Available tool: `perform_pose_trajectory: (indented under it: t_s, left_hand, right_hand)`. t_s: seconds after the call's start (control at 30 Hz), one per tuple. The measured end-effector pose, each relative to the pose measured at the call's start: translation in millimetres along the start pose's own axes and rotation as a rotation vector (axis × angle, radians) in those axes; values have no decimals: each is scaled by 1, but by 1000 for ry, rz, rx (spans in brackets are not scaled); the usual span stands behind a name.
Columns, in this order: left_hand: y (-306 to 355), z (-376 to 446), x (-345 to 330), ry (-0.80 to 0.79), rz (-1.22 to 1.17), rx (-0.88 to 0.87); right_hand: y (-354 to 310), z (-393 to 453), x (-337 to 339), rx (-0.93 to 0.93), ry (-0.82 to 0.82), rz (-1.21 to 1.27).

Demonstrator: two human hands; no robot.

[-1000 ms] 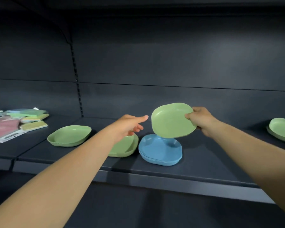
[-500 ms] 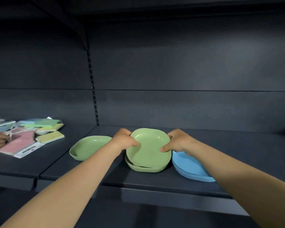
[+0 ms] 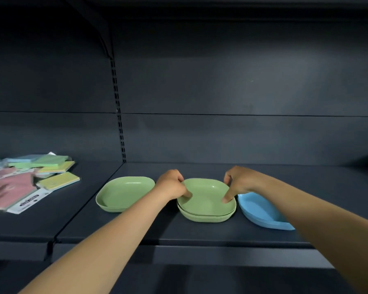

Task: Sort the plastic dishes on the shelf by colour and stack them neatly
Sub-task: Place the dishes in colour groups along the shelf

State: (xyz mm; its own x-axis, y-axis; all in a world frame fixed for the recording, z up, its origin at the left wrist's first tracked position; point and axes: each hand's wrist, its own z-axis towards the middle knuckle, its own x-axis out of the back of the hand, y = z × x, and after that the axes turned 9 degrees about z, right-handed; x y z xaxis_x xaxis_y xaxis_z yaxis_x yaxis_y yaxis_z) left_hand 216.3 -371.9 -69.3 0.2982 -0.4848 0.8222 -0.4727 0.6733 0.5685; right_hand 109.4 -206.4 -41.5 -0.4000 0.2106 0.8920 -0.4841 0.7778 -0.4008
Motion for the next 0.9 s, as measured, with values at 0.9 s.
perform_pose_trajectory:
  t_s: [0.9]
  left_hand:
    - [-153, 23, 74, 311, -484, 204]
  right_hand:
    - [-141, 60, -113, 87, 162, 974]
